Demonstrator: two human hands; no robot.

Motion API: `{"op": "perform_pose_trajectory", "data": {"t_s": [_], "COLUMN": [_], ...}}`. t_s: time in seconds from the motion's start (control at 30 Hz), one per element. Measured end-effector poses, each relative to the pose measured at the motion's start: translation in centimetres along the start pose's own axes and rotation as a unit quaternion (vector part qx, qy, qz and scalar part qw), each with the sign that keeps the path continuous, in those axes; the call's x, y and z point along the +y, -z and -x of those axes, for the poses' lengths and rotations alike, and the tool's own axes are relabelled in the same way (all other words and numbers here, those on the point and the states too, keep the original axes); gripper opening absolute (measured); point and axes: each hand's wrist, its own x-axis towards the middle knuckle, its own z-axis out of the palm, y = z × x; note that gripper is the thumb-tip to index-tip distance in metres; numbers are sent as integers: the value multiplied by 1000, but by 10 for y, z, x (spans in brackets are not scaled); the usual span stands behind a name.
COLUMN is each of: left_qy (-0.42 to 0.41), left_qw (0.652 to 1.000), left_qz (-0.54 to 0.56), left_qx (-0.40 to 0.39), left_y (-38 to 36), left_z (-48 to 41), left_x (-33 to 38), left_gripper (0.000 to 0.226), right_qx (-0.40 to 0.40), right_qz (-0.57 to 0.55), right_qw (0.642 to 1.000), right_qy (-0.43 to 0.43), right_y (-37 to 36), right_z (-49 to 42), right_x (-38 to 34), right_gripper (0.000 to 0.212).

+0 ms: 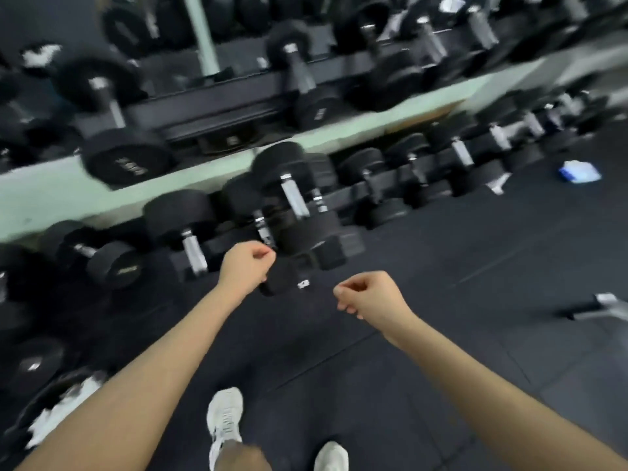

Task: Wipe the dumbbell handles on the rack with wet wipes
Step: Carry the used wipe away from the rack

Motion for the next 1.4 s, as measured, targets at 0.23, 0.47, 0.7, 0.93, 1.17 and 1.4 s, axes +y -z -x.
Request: {"op": "perform_pose_trajectory", "data": {"t_s": [0.23, 0.47, 0.7, 0.93, 1.17, 1.4], "left_qy": [-162, -245, -339, -353, -346, -319], "left_qw": [977, 937, 864, 828, 826, 841], "left_qz": [-77, -157, -193, -191, -190, -170], "left_qx": [-112, -192, -318, -392, -403, -402], "left_y": [-134, -263, -443, -630, -789, -921], "left_z": [-14, -79, -123, -158, -195, -256], "left_x": [207, 344, 517, 666, 812, 922], "left_gripper": [15, 14, 15, 13, 17, 13], "right_qx": [143, 245, 350, 424, 399, 317], "right_qz": [-69, -124, -167, -180, -110, -36], "right_qw": [987, 960, 915, 875, 886, 914], "right_qy": [-21, -59, -115, -148, -209, -250], "right_y": [211, 373, 540, 714, 910, 1072], "right_z": [2, -40, -73, -115, -191, -286], "right_x": [48, 93, 145, 217, 297, 379], "right_gripper": [14, 14, 14, 20, 28, 20]}}
